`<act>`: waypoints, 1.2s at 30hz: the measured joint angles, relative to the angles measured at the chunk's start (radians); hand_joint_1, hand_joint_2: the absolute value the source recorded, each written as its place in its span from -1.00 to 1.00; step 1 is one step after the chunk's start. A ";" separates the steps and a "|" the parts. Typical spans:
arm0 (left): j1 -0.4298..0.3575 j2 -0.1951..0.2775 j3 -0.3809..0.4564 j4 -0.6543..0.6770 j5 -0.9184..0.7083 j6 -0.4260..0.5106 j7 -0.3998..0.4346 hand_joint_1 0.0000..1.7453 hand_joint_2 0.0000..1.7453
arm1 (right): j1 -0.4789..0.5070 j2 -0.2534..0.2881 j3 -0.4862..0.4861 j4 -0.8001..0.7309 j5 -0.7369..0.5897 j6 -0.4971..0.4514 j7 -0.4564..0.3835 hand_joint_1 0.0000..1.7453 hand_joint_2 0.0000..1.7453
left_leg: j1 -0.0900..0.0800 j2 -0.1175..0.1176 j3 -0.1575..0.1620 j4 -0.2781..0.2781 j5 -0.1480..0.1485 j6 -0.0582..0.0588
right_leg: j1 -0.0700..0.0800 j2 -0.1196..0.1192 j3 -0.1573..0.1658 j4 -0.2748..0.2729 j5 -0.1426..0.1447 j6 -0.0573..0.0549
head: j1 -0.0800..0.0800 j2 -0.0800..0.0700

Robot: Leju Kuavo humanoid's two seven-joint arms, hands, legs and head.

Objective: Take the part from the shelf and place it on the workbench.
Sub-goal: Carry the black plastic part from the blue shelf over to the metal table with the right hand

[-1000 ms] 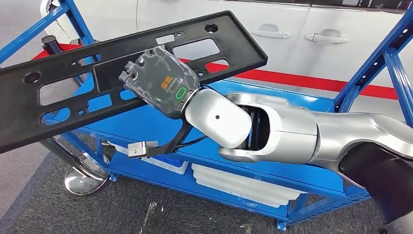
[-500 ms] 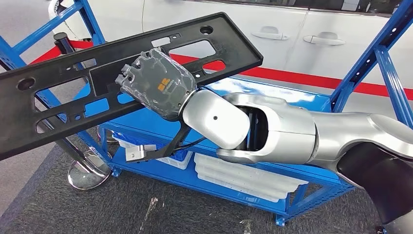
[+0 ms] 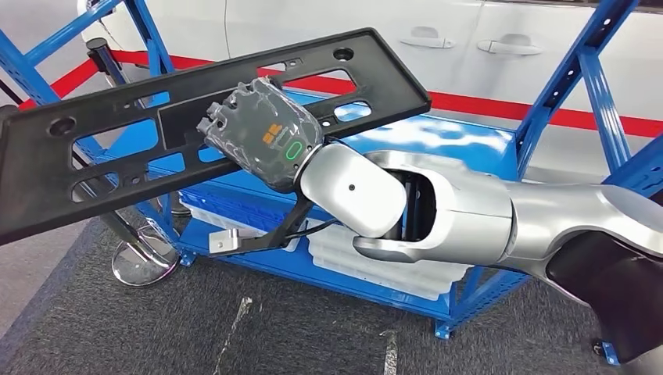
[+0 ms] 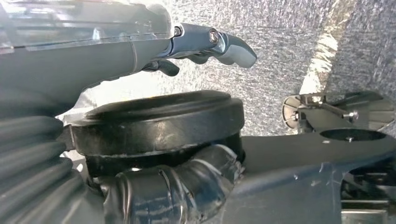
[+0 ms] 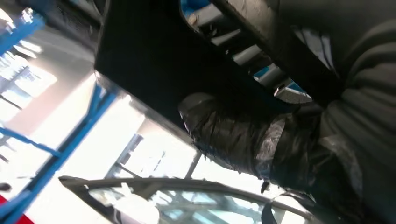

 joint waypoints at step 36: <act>-0.006 -0.001 -0.008 0.000 0.000 0.000 0.020 -1.00 1.00 | 0.035 -0.002 0.001 0.000 -0.036 -0.006 -0.019 1.00 1.00 | 0.004 -0.002 -0.056 0.240 -0.189 -0.021 | 0.000 -0.010 -0.045 -0.020 0.056 -0.017 | -0.003 0.000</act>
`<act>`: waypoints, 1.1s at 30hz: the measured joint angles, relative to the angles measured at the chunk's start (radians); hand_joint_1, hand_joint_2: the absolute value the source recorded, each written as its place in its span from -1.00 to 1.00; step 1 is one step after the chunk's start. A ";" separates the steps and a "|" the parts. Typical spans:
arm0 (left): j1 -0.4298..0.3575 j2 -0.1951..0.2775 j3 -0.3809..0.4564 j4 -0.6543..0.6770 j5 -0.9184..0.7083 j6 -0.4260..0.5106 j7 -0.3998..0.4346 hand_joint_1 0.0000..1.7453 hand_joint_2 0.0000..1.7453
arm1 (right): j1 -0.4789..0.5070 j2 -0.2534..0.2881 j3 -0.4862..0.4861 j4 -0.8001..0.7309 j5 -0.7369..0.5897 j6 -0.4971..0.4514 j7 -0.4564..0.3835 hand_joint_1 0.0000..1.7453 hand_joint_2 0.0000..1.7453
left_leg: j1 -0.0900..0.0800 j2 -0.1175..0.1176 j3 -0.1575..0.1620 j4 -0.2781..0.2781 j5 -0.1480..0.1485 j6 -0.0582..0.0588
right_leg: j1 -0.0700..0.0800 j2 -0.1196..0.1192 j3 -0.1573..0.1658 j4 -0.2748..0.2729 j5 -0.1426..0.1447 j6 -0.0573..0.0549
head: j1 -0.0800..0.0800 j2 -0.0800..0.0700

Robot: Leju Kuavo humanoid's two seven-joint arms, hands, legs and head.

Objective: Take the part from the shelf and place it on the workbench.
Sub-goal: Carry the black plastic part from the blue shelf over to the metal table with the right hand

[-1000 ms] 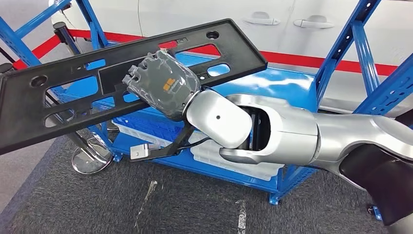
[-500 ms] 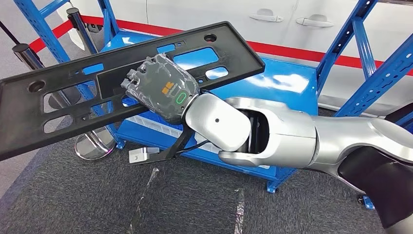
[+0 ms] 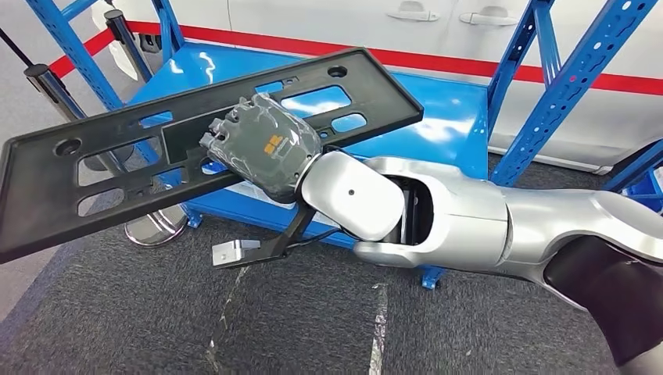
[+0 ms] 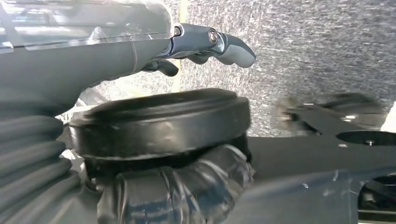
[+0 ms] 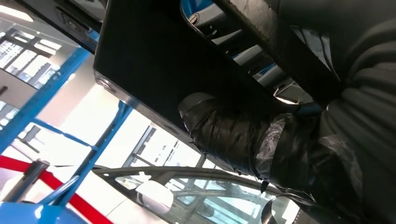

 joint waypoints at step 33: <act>-0.001 0.001 -0.014 0.000 0.004 -0.003 -0.023 -1.00 1.00 | 0.022 -0.008 0.014 0.000 -0.015 0.015 0.003 1.00 1.00 | 0.014 0.000 0.031 -0.051 0.097 -0.012 | -0.002 -0.004 0.006 -0.020 0.004 0.012 | 0.007 0.000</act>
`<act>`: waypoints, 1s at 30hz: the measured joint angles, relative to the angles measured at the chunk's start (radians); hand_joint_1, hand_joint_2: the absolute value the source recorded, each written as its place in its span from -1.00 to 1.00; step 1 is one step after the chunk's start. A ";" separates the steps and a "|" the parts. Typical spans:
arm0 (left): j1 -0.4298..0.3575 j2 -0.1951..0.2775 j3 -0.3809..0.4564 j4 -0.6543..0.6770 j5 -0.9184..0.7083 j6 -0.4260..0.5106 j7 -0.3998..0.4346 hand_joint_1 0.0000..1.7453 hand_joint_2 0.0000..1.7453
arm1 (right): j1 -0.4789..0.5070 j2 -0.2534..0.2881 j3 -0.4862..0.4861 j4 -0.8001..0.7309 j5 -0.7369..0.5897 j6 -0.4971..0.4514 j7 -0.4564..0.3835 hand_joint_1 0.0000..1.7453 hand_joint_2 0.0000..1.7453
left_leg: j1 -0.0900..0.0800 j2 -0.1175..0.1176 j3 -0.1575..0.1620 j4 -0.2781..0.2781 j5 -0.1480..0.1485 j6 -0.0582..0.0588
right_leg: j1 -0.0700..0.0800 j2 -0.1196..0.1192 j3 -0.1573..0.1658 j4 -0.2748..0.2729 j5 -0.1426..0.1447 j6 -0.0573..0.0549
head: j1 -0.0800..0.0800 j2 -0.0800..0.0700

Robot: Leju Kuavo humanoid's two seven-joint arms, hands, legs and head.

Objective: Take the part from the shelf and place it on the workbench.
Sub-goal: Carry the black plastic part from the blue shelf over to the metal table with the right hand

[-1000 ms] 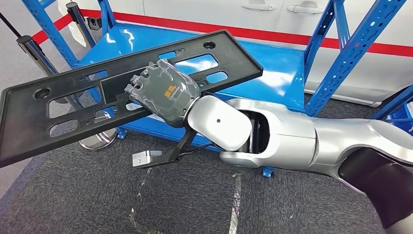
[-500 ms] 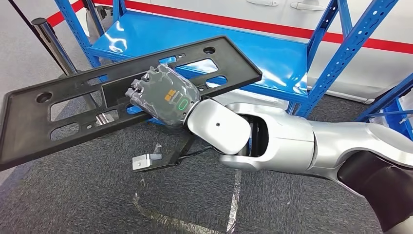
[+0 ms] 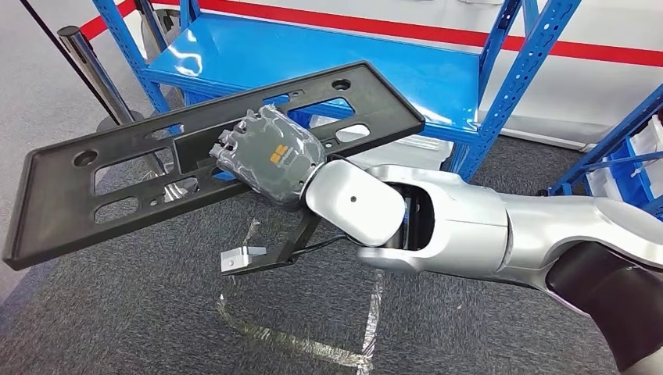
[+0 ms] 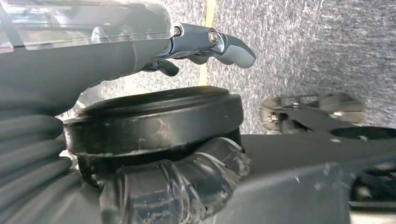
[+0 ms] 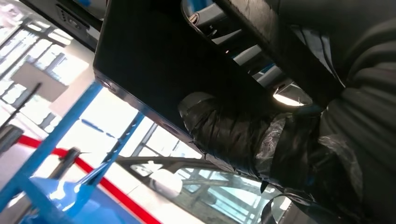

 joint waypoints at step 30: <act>0.001 0.001 0.000 0.001 0.006 -0.016 0.023 -1.00 1.00 | 0.016 -0.004 0.006 0.015 0.019 0.012 0.010 1.00 1.00 | -0.005 -0.004 -0.006 0.011 -0.048 -0.005 | 0.009 -0.038 -0.008 0.002 0.012 -0.013 | -0.008 0.000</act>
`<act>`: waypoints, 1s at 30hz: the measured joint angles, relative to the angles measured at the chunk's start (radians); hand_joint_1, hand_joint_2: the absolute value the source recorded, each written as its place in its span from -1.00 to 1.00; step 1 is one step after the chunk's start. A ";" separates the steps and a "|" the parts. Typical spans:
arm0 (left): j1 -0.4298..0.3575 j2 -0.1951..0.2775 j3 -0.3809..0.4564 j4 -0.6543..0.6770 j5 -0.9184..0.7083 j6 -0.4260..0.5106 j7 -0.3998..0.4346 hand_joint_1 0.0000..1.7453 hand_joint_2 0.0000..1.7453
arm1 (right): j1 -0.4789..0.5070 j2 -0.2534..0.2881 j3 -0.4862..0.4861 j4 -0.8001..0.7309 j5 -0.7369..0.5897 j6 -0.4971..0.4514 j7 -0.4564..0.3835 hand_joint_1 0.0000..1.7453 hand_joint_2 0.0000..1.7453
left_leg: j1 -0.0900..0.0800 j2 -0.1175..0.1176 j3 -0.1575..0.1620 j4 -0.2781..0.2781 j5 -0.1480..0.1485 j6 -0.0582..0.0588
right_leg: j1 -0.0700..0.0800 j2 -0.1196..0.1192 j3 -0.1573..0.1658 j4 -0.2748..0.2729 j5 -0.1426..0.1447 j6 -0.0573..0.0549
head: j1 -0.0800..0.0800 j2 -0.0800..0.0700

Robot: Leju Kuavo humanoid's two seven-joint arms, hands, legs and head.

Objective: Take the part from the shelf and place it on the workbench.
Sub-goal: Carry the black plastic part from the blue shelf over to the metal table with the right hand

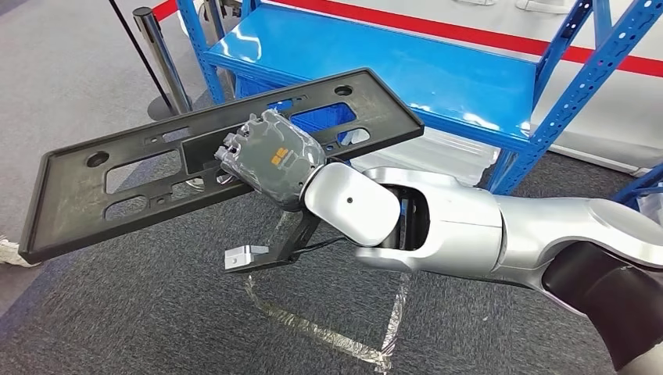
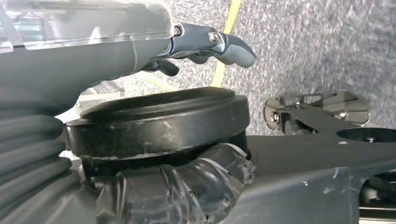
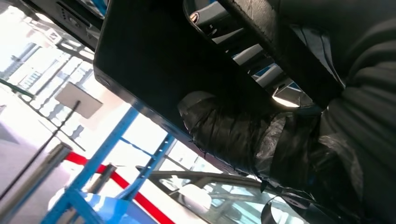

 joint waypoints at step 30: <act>0.003 0.011 -0.002 0.000 -0.007 -0.001 -0.002 -1.00 1.00 | 0.015 -0.148 -0.027 0.010 -0.063 0.061 0.126 1.00 1.00 | -0.006 -0.003 -0.052 0.050 0.006 0.018 | -0.007 0.003 0.028 0.011 -0.035 0.013 | -0.005 0.000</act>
